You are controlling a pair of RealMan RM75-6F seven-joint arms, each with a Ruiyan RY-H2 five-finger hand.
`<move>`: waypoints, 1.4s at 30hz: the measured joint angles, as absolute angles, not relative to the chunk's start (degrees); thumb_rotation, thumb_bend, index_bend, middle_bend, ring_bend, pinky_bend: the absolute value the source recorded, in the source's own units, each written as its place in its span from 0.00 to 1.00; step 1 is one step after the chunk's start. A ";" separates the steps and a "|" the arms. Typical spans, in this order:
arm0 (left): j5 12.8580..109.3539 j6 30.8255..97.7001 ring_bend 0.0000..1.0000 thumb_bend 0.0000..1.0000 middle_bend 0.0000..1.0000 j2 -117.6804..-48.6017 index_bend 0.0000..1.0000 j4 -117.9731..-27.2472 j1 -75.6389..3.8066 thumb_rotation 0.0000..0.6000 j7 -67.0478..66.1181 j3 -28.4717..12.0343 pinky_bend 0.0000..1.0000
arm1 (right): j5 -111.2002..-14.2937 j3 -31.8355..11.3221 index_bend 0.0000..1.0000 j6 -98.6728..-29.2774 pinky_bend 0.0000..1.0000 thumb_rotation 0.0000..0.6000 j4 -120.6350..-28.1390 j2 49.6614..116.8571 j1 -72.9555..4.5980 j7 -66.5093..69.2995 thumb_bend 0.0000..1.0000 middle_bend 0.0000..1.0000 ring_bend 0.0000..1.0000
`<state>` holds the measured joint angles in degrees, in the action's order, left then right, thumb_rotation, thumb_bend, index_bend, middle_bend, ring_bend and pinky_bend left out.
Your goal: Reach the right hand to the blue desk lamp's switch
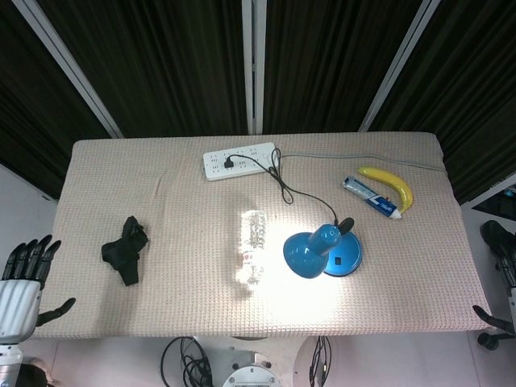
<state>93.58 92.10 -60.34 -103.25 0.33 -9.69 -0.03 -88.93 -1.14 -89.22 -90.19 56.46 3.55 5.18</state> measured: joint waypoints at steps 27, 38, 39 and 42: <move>91.75 91.71 0.00 0.00 0.00 -61.73 0.01 -102.30 0.65 1.00 -9.64 -0.06 0.00 | -89.16 0.23 0.00 -65.91 0.87 1.00 -102.16 61.03 -9.85 -12.48 0.63 1.00 0.91; 90.58 90.59 0.00 0.00 0.00 -61.33 0.01 -102.03 0.35 1.00 -9.09 -0.22 0.00 | -72.13 -1.56 0.00 -54.40 0.87 1.00 -106.40 66.88 -18.77 -32.90 0.63 1.00 0.91; 90.54 90.51 0.00 0.00 0.00 -61.32 0.01 -102.02 0.32 1.00 -9.06 -0.21 0.00 | -70.86 -1.58 0.00 -53.75 0.87 1.00 -106.61 67.37 -19.54 -33.98 0.63 1.00 0.91; 90.42 90.25 0.00 0.00 0.00 -61.27 0.00 -101.99 0.21 1.00 -9.06 -0.21 0.00 | -67.81 -1.58 0.00 -52.31 0.87 1.00 -107.02 68.81 -21.92 -36.83 0.63 1.00 0.91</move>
